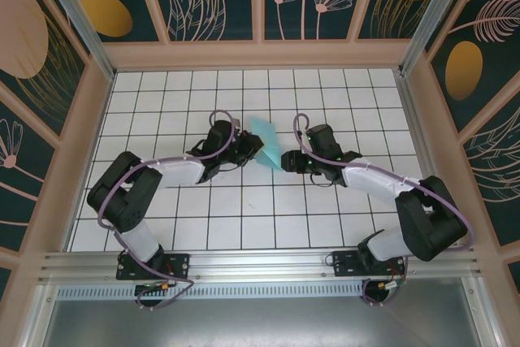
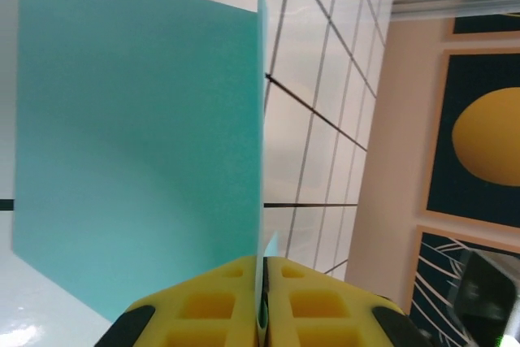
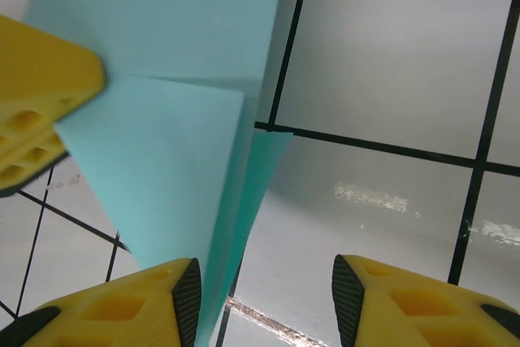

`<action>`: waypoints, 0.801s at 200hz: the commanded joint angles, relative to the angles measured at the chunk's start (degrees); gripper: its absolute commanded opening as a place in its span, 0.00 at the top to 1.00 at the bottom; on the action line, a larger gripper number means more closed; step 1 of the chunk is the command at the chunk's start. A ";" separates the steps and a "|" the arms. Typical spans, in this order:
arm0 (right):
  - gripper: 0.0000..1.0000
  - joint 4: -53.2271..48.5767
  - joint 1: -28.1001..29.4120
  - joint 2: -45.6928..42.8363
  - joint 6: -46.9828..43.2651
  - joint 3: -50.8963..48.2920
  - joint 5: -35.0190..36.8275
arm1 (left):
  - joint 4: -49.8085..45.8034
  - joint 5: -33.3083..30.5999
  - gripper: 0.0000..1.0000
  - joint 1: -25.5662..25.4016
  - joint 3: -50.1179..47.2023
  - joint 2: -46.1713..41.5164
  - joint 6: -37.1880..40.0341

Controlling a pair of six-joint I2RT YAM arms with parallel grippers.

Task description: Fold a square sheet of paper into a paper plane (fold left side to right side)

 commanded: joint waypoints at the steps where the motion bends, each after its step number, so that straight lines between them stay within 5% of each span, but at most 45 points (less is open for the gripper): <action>1: 0.48 -0.94 0.05 -3.31 -1.87 0.21 3.78 | -1.93 0.97 0.88 -0.43 1.82 2.38 1.94; 50: 0.46 -1.45 4.39 -3.80 -3.55 0.27 7.26 | -0.94 1.90 0.88 -0.80 2.56 4.26 2.27; 104: 0.48 1.61 13.99 5.65 -3.46 4.07 13.91 | -0.72 2.00 0.86 -0.89 2.48 4.54 2.30; 160: 0.51 2.11 16.44 11.82 -4.49 6.74 19.08 | -0.72 2.34 0.85 -0.89 2.38 4.54 2.35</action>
